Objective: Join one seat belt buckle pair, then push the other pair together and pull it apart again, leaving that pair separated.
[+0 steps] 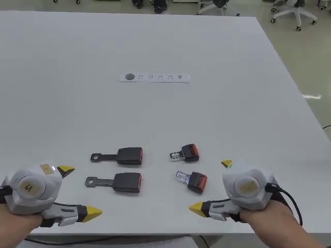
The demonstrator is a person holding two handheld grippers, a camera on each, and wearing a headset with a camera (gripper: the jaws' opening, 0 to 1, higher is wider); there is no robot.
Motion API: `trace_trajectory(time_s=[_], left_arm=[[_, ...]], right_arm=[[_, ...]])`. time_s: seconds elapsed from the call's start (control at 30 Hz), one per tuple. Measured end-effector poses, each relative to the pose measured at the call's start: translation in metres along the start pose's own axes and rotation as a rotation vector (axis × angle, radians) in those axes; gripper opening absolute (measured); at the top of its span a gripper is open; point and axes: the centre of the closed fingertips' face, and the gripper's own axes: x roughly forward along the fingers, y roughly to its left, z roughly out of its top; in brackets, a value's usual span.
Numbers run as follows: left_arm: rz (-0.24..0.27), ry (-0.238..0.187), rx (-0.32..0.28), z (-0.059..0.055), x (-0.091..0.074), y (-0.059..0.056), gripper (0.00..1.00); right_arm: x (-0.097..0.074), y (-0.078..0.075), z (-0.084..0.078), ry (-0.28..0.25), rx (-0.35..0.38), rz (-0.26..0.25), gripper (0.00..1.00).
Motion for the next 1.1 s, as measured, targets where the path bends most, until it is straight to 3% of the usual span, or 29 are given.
trace_trajectory(time_s=[1.1], left_arm=[[0.009,0.001,-0.011,-0.0034,0.0041,0.0013,0.81]], right_arm=[[0.0017,-0.0002,-0.0032,0.004,0.007,0.009,0.89]])
